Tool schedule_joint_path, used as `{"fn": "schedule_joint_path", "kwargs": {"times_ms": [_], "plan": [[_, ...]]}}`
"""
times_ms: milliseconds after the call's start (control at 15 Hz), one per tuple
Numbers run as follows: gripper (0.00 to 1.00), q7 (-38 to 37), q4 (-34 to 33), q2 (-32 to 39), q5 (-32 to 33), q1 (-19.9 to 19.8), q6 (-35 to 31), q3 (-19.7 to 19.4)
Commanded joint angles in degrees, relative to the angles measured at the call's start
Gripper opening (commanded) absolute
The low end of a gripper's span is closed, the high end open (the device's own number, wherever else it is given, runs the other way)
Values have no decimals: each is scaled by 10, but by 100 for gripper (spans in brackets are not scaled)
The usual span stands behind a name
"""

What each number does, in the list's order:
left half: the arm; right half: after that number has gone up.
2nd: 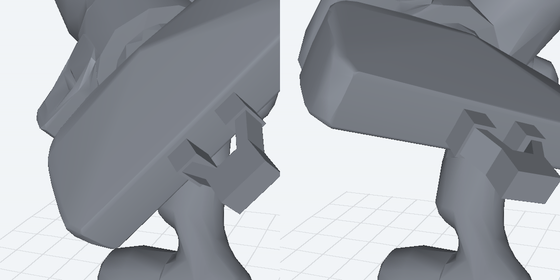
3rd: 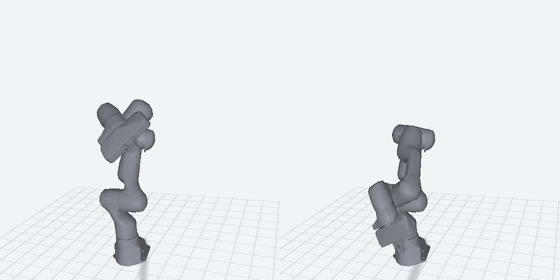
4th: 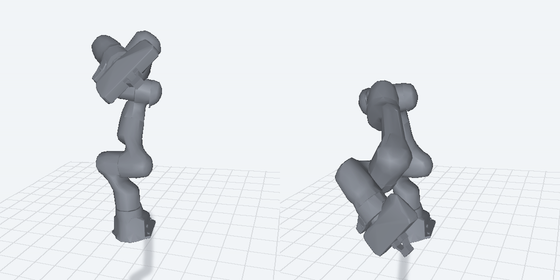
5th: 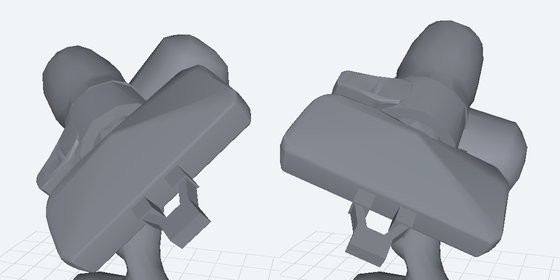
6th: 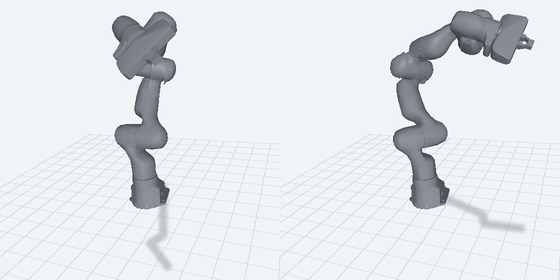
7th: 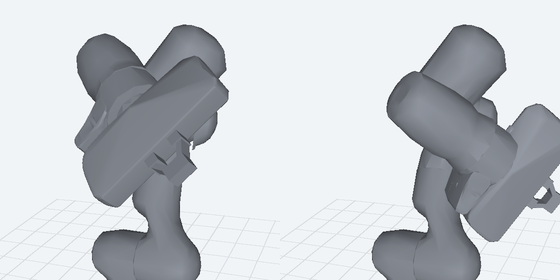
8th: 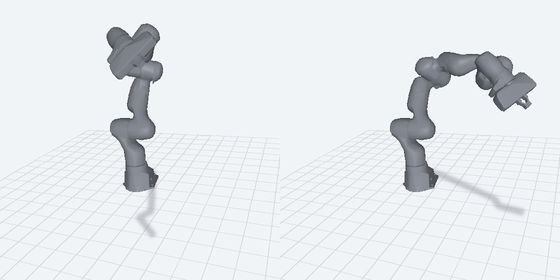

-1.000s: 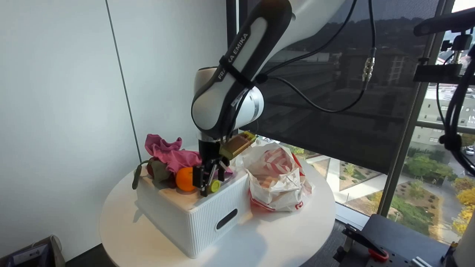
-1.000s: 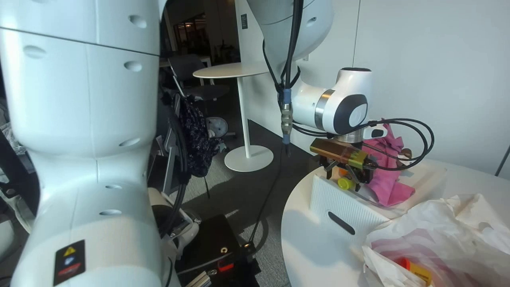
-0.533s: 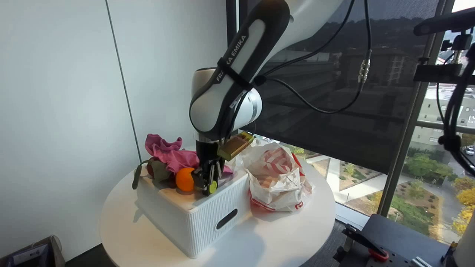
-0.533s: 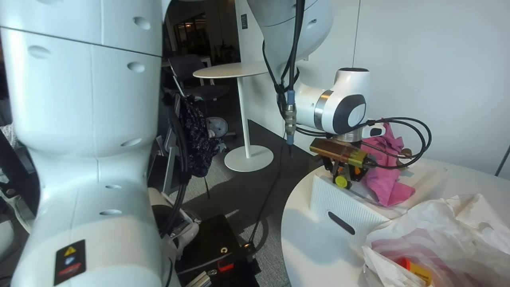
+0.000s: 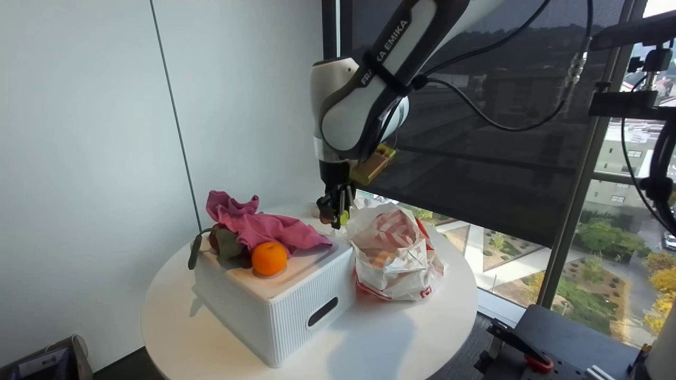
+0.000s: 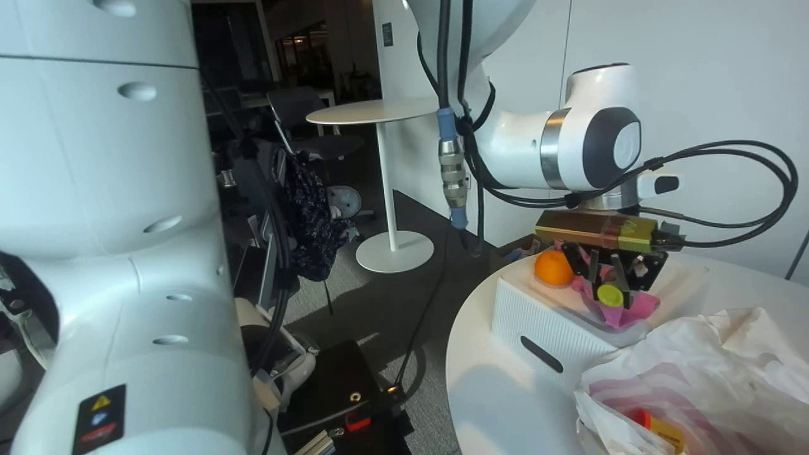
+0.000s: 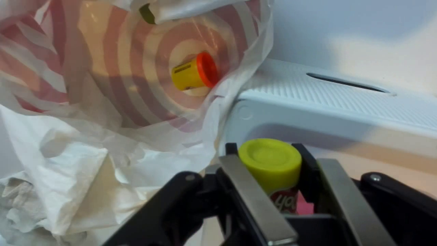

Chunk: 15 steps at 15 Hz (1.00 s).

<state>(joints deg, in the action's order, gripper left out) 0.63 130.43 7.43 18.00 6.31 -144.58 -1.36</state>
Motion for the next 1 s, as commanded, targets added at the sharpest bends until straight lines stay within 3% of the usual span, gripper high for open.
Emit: {"fn": "schedule_joint_path", "kwargs": {"times_ms": [0, 133, 467, 667, 933], "plan": [[17, -56, 31, -79, 88, -37, 46, -31], [17, -69, 35, -74, 124, -65, 43, -41], [17, -112, 48, 26, 242, -111, -81, -73], [17, -177, 32, 110, 341, -107, -151, -109], [17, -243, 7, 180, 396, -100, -194, -132]]}}
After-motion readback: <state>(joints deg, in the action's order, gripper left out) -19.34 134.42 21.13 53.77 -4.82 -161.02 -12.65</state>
